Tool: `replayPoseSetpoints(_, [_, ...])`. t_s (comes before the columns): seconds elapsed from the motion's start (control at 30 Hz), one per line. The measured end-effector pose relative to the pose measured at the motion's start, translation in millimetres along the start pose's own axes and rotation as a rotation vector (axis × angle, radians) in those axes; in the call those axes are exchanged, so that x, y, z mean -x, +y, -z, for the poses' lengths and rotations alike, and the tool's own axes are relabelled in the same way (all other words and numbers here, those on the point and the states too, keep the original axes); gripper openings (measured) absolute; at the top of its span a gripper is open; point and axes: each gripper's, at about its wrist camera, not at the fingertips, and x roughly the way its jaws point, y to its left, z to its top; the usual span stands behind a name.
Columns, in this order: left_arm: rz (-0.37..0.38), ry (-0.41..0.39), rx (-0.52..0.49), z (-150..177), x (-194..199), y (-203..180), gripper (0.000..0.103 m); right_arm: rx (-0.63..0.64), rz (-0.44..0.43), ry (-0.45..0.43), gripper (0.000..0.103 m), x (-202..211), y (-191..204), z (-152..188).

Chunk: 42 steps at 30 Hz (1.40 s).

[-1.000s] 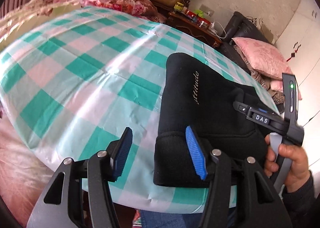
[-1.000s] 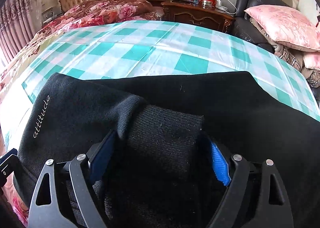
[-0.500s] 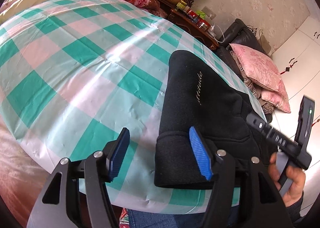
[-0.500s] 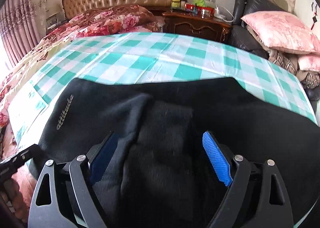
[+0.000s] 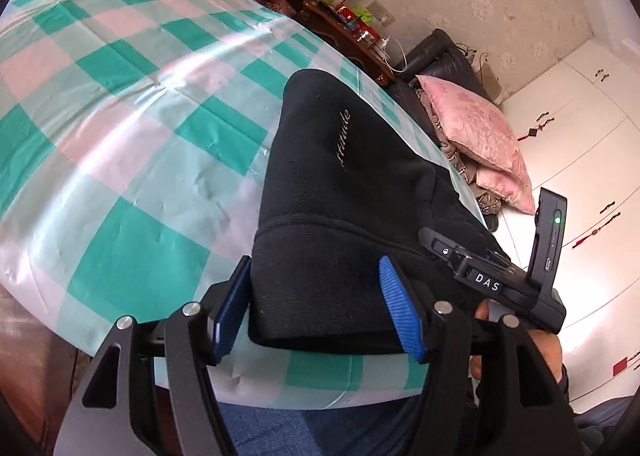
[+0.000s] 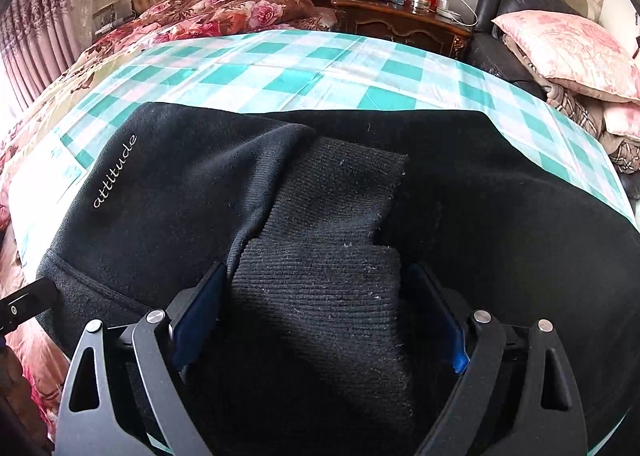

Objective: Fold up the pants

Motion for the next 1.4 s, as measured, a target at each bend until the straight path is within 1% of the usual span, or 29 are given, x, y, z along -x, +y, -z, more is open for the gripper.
replayPoseSetpoints(0.1, [0.007,-0.005,0.020,1,0,3,0.060,0.001,0.000,0.000,0.088,0,0,0])
replayPoseSetpoints(0.23, [-0.001,0.001,0.007,1,1,2,0.056,0.000,-0.001,0.001,0.089,0,0,0])
replayPoseSetpoints(0.3, [-0.003,0.000,0.002,0,2,1,0.051,-0.005,-0.004,0.004,0.090,-1,-1,0])
replayPoseSetpoints(0.4, [0.009,-0.011,-0.015,-2,9,-2,0.047,-0.010,-0.009,0.010,0.092,-4,-2,1])
replayPoseSetpoints(0.47, [0.028,-0.023,-0.018,-4,13,-5,0.047,-0.008,-0.010,0.011,0.092,-4,-2,1])
replayPoseSetpoints(0.5, [0.033,-0.024,-0.007,-4,12,-4,0.052,-0.009,-0.011,0.011,0.092,-4,-3,1])
replayPoseSetpoints(0.57, [0.039,-0.008,0.028,-4,8,0,0.057,-0.009,-0.011,0.012,0.092,-4,-3,1])
replayPoseSetpoints(0.67, [0.035,0.019,0.046,-1,2,4,0.058,-0.008,-0.016,0.012,0.092,-5,-3,1])
replayPoseSetpoints(0.73, [0.038,0.023,0.060,-1,1,6,0.059,-0.007,-0.014,0.012,0.092,-5,-3,1])
replayPoseSetpoints(0.77, [0.041,0.025,0.061,-1,1,6,0.059,-0.007,-0.015,0.011,0.092,-5,-3,1])
replayPoseSetpoints(0.8, [0.041,0.030,0.058,-1,0,6,0.055,-0.008,-0.015,0.012,0.092,-5,-3,1])
replayPoseSetpoints(0.93, [0.022,0.028,0.033,0,2,2,0.046,-0.008,-0.015,0.012,0.092,-5,-3,1])
replayPoseSetpoints(1.0, [0.020,0.017,0.010,-1,6,-2,0.040,-0.008,-0.014,0.012,0.092,-5,-3,1])
replayPoseSetpoints(1.07, [0.012,0.004,-0.026,-3,10,-11,0.037,-0.008,-0.012,0.013,0.092,-5,-4,1])
replayPoseSetpoints(1.2, [-0.030,-0.020,-0.106,-4,14,-29,0.035,-0.012,-0.005,0.016,0.092,-3,-4,-1])
replayPoseSetpoints(1.4, [-0.041,-0.029,-0.127,-5,16,-34,0.035,0.000,0.020,0.009,0.092,2,-2,-2])
